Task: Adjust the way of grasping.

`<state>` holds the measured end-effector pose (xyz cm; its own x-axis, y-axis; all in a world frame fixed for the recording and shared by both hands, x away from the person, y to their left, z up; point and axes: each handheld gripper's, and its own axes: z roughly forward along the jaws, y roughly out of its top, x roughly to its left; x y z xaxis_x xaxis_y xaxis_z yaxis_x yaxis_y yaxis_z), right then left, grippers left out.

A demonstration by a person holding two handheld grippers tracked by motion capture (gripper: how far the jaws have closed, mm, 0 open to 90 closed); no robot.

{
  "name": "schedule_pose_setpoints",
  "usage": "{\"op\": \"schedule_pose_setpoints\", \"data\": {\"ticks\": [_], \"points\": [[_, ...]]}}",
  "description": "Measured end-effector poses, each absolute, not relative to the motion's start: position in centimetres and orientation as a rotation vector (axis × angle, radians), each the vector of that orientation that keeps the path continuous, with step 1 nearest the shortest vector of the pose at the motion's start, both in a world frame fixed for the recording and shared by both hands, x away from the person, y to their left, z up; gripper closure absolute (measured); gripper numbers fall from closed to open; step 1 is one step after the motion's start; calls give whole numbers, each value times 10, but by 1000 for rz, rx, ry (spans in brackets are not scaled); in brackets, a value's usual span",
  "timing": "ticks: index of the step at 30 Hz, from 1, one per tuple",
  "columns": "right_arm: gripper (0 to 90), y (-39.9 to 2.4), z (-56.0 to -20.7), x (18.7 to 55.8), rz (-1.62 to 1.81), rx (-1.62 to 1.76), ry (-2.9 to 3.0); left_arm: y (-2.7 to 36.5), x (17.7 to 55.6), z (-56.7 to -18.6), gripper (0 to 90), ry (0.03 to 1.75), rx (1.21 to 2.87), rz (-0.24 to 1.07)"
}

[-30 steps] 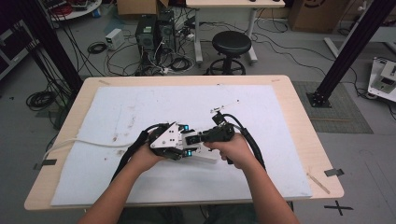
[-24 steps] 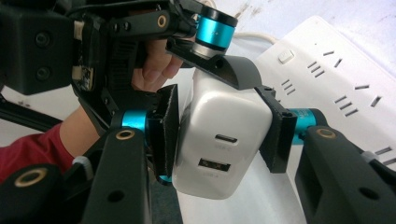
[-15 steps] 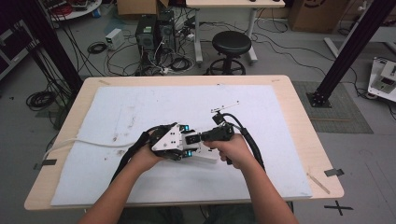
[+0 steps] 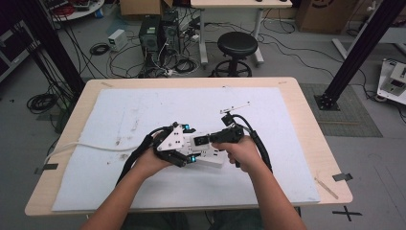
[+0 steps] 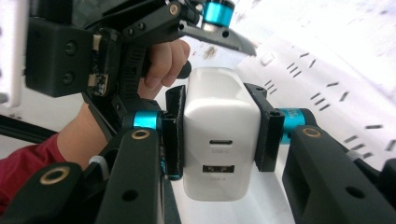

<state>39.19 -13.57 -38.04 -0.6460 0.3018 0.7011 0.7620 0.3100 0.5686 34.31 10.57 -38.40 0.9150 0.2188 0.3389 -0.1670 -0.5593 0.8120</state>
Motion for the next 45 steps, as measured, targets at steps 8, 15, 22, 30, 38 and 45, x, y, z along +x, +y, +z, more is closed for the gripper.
{"op": "schedule_pose_setpoints", "data": {"ticks": [8, 15, 22, 30, 38, 45], "points": [[634, -146, -361, 391, -1353, -955, -2252, 127, 348, -377, 229, 142, 2132, 467], [634, -150, -348, 391, -1371, -952, -2364, 153, 351, -371, 229, 239, 2141, 470], [634, -149, -340, 397, -1293, -961, -2486, 174, 353, -366, 229, 288, 2179, 486], [634, -139, -334, 408, -1119, -929, -2643, 213, 365, -360, 228, 409, 2273, 460], [634, -133, -327, 413, -997, -892, -2743, 234, 367, -359, 224, 461, 2306, 457], [633, -135, -319, 414, -984, -877, -2756, 244, 363, -345, 223, 493, 2333, 479]]}}
